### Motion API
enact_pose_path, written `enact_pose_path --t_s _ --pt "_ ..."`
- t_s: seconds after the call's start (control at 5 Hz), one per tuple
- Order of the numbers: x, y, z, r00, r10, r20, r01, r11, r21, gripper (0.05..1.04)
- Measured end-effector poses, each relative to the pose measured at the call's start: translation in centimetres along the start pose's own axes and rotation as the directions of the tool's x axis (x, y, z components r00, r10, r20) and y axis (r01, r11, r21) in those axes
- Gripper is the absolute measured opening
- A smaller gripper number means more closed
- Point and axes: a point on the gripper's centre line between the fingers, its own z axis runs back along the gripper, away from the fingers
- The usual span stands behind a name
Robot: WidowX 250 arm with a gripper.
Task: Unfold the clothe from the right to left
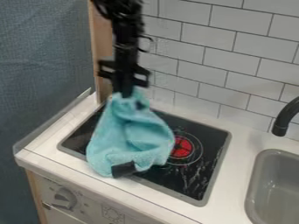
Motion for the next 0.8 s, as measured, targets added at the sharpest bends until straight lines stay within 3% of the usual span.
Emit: enact_pose_path --t_s 0.2,0.6,0.8 --pt "0.4 2.5 -2.5 0.998 0.012 -0.069 -0.009 0.999 0.042 0.082" --pt "0.6 4.5 -4.9 0.994 -0.012 -0.106 0.019 0.998 0.064 0.120" --pt "0.4 4.6 -5.2 0.994 -0.013 -0.111 0.018 0.999 0.050 0.317"
